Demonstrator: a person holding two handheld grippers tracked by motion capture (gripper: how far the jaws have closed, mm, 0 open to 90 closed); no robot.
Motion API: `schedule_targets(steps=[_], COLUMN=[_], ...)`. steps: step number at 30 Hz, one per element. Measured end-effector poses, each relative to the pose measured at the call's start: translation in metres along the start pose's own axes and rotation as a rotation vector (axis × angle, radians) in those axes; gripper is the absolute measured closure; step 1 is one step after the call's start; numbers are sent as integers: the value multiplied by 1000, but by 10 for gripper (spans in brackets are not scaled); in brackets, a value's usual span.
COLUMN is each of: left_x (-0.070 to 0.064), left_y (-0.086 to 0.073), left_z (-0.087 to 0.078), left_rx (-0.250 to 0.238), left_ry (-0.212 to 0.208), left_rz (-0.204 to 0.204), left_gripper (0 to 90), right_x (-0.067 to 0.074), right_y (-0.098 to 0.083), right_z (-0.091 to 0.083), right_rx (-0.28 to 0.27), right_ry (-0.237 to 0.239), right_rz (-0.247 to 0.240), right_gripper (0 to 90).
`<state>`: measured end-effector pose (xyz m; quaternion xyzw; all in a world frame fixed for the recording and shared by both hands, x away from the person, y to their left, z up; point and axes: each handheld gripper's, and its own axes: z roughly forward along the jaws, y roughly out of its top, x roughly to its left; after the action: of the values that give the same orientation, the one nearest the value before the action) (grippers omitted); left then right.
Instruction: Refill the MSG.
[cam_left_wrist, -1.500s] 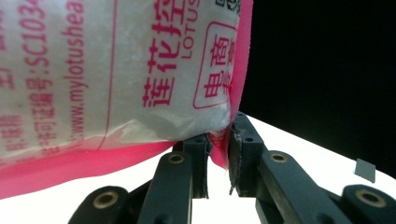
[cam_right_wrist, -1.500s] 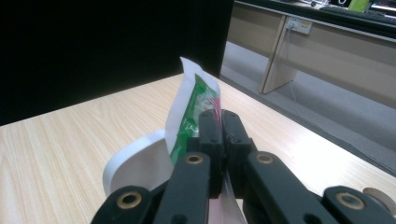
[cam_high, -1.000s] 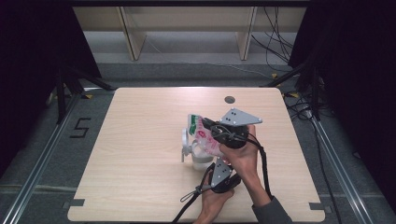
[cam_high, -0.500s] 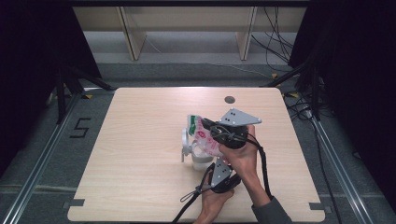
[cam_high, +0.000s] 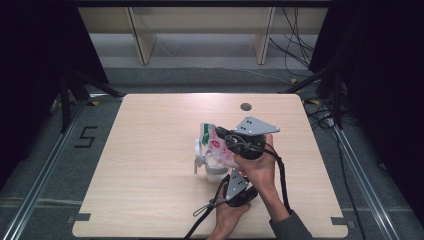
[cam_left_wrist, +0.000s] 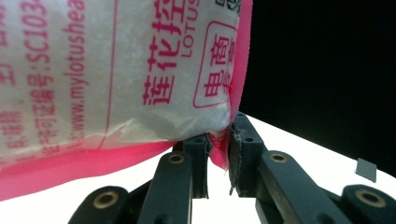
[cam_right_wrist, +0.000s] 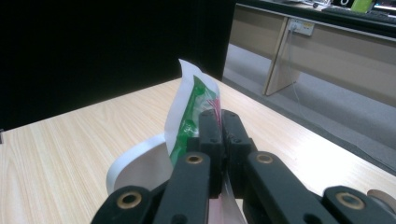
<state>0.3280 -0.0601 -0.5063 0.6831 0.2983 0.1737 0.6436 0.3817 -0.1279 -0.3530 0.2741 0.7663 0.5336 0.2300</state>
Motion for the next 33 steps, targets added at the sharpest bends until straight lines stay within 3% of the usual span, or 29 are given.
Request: schedule_targets(steps=[8, 9, 11, 13, 14, 16, 19, 20, 23, 24, 25, 28, 33], left_x=[0, 0, 0, 0, 0, 0, 0, 0, 0, 0, 0, 0, 0], left_y=[1, 1, 1, 0, 0, 1, 1, 1, 1, 1, 1, 2, 1], left_z=[0, 0, 0, -1, -1, 0, 0, 0, 0, -1, -1, -2, -1], left_rx=[-3, -2, -1, -1, 0, -3, -4, -4, -4, -5, -9, 8, -6], left_ry=[2, 4, -1, 3, 5, -2, 1, 1, -1, 1, -1, 9, 1], left_rz=[2, 2, 1, 2, 1, -4, -3, -2, -2, -2, -6, 1, -2], left_gripper=[790, 789, 789, 789, 789, 789, 789, 789, 789, 789, 789, 790, 789], right_x=[-2, 0, -1, -1, 2, -1, -1, 2, 0, -1, 1, 1, 1], right_y=[1, 1, 1, 0, 0, 1, 1, 0, 1, 1, 1, 2, 2], right_z=[0, -1, -1, 1, 0, 1, 1, 1, 1, 0, 0, 0, 0], right_rx=[-12, -1, -8, -8, 5, -11, -14, -7, -10, -16, -17, -5, -17], right_ry=[0, 7, -6, 17, 8, 1, 18, 14, 24, -5, 1, 13, -1], right_rz=[-32, -1, -15, -22, 13, -22, -23, 11, -17, -37, -8, -17, -22], right_gripper=[897, 897, 897, 897, 897, 897, 897, 896, 897, 896, 897, 896, 896])
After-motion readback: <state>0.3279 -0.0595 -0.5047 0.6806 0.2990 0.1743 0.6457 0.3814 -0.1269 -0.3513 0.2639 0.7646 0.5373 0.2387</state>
